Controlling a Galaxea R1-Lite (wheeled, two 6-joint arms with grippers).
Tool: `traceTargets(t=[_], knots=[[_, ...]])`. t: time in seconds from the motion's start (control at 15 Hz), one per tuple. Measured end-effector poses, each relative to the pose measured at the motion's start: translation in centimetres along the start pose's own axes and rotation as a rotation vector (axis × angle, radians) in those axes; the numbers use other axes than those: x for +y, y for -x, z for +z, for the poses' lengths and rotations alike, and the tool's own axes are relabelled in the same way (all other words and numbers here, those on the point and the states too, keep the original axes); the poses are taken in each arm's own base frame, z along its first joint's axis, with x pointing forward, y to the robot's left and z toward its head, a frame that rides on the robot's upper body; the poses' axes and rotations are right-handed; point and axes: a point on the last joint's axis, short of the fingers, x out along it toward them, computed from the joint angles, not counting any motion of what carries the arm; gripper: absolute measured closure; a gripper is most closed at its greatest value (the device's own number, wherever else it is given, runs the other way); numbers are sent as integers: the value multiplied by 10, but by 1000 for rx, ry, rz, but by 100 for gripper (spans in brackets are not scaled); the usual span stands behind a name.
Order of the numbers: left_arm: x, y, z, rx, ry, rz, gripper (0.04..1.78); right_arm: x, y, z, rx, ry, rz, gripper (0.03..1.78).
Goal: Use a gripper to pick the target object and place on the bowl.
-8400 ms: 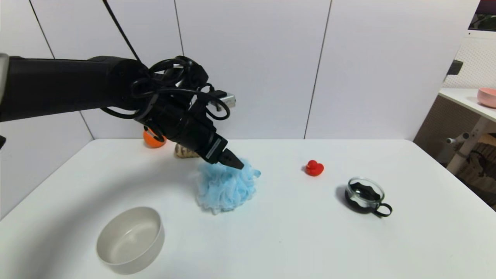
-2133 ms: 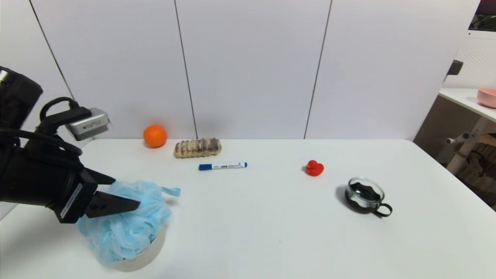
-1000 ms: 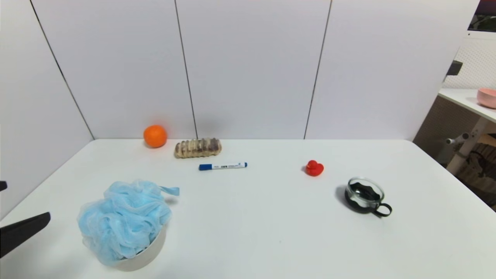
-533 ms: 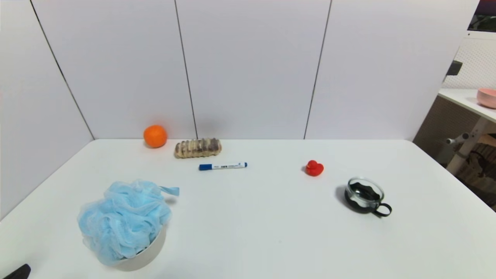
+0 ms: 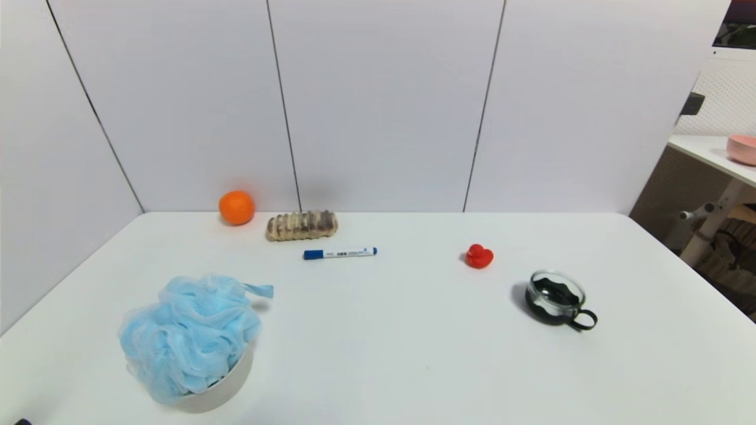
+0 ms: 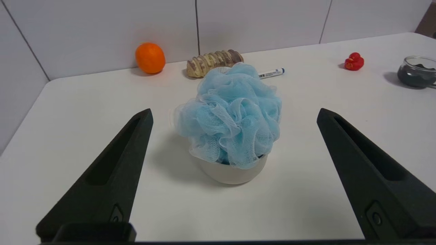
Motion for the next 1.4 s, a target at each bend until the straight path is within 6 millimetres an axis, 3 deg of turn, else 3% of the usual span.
traceTargets(t=[0.27, 0.73, 1.4], knots=[[-3, 5, -15, -8, -1, 36, 12, 0, 0, 0, 0, 0, 0, 6], [-6, 12, -79, 12, 15, 102, 11, 0, 0, 0, 0, 0, 0, 6], [-2, 9, -98, 40, -30, 274, 11, 0, 0, 0, 0, 0, 0, 6]])
